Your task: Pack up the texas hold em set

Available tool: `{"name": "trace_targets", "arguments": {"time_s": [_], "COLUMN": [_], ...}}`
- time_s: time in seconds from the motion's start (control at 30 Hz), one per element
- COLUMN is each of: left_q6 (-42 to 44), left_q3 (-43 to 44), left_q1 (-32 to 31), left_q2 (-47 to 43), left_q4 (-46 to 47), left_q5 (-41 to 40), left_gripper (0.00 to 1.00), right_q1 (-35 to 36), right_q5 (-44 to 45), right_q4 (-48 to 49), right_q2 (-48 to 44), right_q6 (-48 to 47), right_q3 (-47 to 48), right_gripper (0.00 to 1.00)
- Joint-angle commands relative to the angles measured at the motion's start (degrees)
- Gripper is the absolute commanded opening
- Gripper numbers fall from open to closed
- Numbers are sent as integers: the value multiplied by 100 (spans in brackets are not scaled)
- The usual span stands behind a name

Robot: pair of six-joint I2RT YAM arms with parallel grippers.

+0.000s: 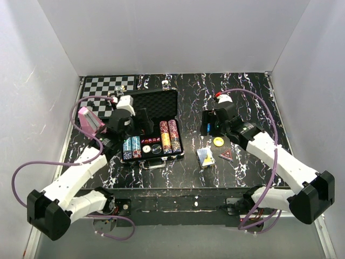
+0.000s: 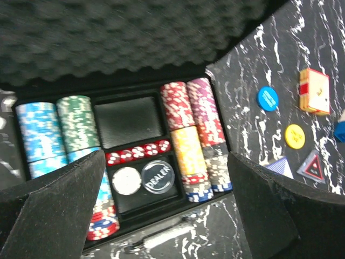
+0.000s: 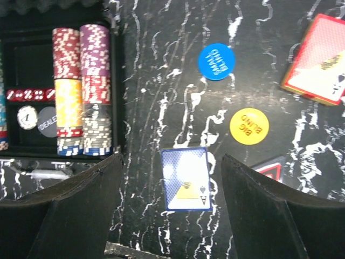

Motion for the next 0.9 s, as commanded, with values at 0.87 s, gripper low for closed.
{"name": "trace_targets", "arguments": {"time_s": [0.87], "left_q6": [1671], "left_q3": [211], "left_q1": [1182], "left_q2": [-1103], "left_q4": [-914], "left_q5": [345], "left_gripper": [98], "right_q1": [-2083], "right_q5": [-369], "right_q4": [-609], "right_q2": [311], "right_q6": [35], "right_q3": [-542], "right_gripper": [84]}}
